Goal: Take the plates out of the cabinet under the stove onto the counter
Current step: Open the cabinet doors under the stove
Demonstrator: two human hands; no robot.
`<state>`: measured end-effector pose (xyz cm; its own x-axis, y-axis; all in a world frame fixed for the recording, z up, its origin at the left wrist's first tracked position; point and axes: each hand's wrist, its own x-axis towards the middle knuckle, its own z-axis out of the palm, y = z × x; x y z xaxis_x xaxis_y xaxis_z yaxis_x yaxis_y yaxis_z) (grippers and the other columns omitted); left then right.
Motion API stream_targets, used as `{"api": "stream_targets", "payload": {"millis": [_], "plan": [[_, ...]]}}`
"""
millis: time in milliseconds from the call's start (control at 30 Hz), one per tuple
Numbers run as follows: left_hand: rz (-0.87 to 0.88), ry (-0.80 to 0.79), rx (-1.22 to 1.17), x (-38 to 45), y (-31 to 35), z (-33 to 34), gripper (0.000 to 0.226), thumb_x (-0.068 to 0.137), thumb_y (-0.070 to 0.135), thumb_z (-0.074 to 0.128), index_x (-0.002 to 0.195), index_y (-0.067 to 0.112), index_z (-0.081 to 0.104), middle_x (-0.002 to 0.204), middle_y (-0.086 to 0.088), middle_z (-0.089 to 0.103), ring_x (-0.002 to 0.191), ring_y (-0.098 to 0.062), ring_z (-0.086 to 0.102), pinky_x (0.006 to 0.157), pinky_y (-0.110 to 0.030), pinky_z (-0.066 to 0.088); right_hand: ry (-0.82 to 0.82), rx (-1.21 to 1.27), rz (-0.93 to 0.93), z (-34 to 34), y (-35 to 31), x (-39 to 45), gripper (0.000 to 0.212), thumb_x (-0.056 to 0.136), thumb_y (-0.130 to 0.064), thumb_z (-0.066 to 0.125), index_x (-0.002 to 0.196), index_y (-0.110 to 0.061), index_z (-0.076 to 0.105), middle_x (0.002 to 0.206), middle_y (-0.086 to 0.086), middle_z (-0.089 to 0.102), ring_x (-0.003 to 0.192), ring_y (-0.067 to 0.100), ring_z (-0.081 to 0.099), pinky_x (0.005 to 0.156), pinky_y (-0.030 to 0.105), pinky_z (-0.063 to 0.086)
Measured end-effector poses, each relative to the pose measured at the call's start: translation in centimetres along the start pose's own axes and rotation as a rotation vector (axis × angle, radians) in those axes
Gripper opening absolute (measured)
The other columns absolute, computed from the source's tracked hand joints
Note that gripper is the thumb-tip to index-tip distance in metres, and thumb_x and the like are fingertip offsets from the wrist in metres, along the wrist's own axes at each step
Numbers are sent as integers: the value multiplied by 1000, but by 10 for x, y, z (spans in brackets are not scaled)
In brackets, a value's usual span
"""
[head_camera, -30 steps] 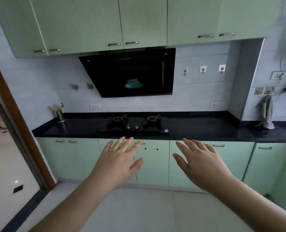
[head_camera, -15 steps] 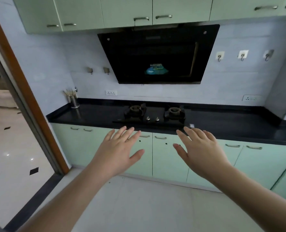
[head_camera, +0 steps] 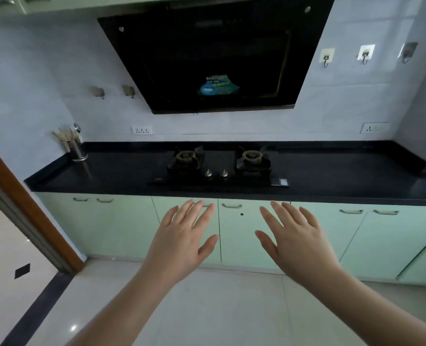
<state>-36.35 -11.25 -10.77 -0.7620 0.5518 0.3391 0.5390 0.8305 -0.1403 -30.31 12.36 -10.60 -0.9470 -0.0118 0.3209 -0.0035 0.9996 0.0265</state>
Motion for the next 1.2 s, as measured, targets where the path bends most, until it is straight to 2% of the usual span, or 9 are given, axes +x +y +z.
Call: {"api": "stream_targets", "payload": {"millis": [100, 333, 467, 667, 867, 1000, 1100, 1200], "plan": [[29, -43, 9, 34, -5, 28, 58, 97, 51, 34, 141, 16, 48, 139, -7, 55, 131, -27, 47, 107, -47, 39, -42, 23, 18, 26, 26, 27, 60, 95, -50, 28, 130, -13, 60, 131, 12, 60, 121, 33, 56, 100, 51, 45], [-47, -115, -10, 95, -19, 83, 60, 95, 51, 35, 144, 17, 43, 142, -7, 52, 132, -27, 45, 108, -47, 38, -98, 60, 3, 88, 57, 83, 63, 95, -53, 26, 134, -14, 56, 136, 12, 57, 124, 33, 54, 103, 49, 42], [-90, -134, -42, 108, -28, 116, 59, 96, 49, 33, 145, 17, 43, 145, -7, 49, 136, -26, 41, 111, -47, 34, -130, 105, 9, 125, 44, 109, 65, 95, -54, 26, 137, -13, 53, 139, 12, 55, 128, 33, 51, 105, 51, 41], [-118, -177, -102, 118, -53, 173, 60, 100, 50, 30, 152, 20, 28, 158, -3, 30, 147, -23, 21, 118, -45, 22, -172, 165, 40, 173, 14, 157, 66, 96, -54, 26, 141, -13, 49, 143, 12, 51, 133, 33, 46, 109, 52, 38], [-98, -188, -141, 152, -106, 229, 60, 99, 49, 29, 151, 17, 32, 157, -8, 32, 146, -26, 23, 117, -46, 25, -250, 129, 55, 222, -16, 201, 66, 95, -54, 26, 140, -12, 49, 143, 12, 51, 132, 33, 47, 107, 52, 39], [-30, -234, -171, 170, -143, 262, 63, 99, 49, 33, 152, 17, 27, 159, -8, 27, 148, -25, 16, 118, -47, 24, -299, 121, 113, 248, -35, 228, 67, 95, -54, 25, 140, -12, 49, 142, 11, 52, 133, 32, 46, 108, 50, 38], [73, -298, -175, 170, -160, 289, 66, 97, 50, 37, 153, 16, 26, 160, -8, 24, 148, -26, 16, 118, -46, 19, -335, 126, 105, 270, -45, 241, 67, 96, -54, 27, 145, -11, 41, 147, 12, 47, 137, 30, 41, 114, 42, 25], [146, -362, -175, 174, -170, 320, 66, 96, 49, 37, 152, 15, 28, 160, -10, 24, 148, -27, 18, 116, -45, 14, -402, 138, 96, 289, -57, 247, 68, 96, -54, 29, 149, -12, 34, 152, 11, 40, 141, 28, 35, 113, 41, 14]]}}
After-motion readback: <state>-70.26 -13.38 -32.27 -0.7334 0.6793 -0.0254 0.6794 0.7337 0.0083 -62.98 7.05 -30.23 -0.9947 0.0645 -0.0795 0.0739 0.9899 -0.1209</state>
